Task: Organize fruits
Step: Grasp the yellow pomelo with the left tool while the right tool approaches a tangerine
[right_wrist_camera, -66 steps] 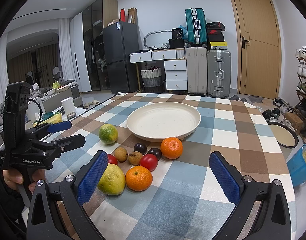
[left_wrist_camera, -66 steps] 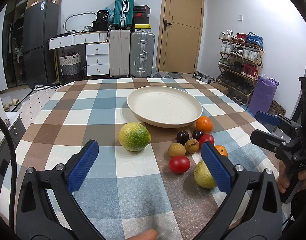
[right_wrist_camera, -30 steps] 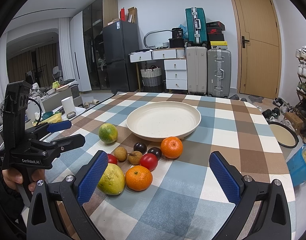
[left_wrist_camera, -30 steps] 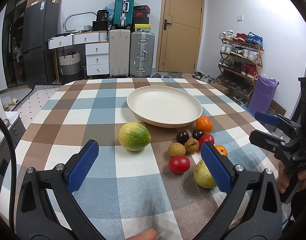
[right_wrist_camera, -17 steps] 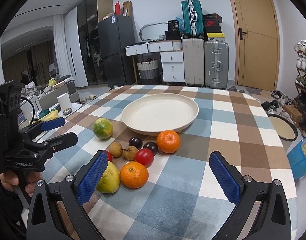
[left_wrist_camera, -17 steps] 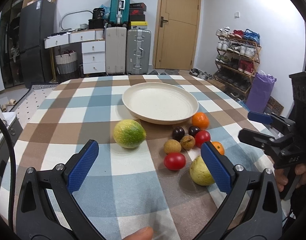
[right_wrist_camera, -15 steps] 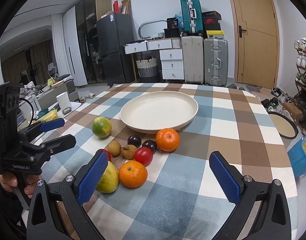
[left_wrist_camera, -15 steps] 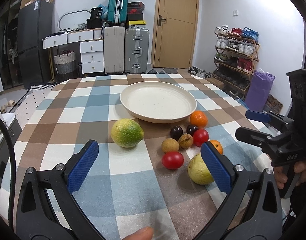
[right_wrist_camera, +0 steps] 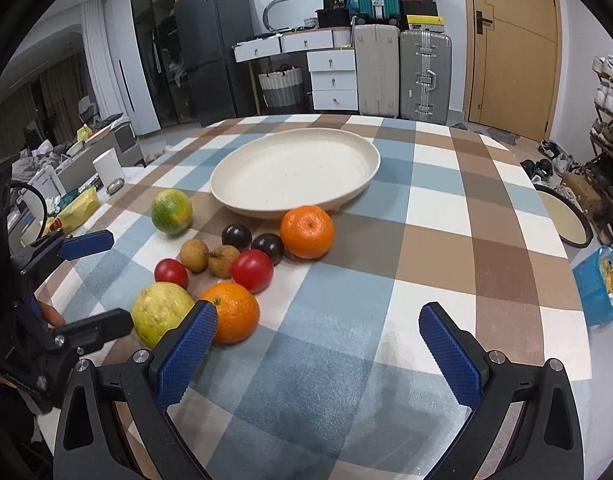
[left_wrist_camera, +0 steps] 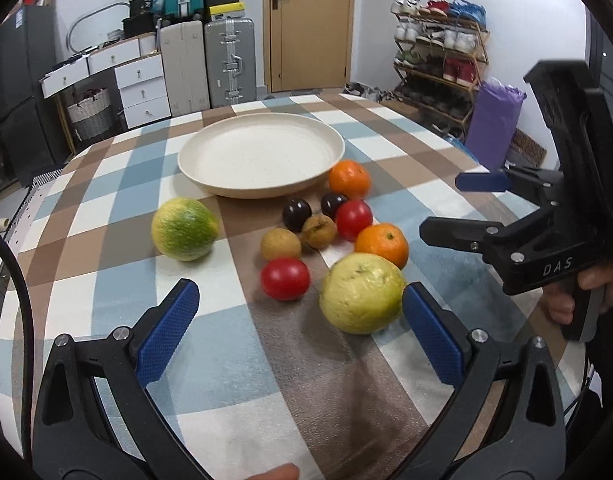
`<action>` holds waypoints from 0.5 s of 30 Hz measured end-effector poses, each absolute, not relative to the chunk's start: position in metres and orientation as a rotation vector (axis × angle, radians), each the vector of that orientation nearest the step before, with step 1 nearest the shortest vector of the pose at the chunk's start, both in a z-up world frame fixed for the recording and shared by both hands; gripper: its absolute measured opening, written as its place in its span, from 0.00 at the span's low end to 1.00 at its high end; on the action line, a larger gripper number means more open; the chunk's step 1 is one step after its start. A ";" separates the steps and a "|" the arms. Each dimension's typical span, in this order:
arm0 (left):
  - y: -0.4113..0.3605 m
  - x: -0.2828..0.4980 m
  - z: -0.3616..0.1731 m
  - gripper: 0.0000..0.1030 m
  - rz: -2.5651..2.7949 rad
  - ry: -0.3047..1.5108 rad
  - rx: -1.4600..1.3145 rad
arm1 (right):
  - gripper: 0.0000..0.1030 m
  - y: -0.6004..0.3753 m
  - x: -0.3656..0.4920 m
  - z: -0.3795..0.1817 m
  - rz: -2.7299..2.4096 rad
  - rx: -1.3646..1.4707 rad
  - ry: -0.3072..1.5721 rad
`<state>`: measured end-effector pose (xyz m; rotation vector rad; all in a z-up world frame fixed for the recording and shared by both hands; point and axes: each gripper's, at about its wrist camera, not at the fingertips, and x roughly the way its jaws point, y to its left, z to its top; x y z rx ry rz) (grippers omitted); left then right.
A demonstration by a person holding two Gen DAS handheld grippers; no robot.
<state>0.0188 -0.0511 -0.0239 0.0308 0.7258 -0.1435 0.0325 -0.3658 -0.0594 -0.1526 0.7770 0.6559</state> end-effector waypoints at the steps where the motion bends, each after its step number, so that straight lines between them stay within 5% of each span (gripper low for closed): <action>1: -0.055 0.019 -0.025 0.98 -0.151 0.730 0.035 | 1.00 -0.366 0.033 -0.060 0.660 -0.153 0.778; 15: -0.086 0.038 -0.036 0.64 -0.256 0.801 0.096 | 1.00 -0.364 0.036 -0.066 0.668 -0.152 0.808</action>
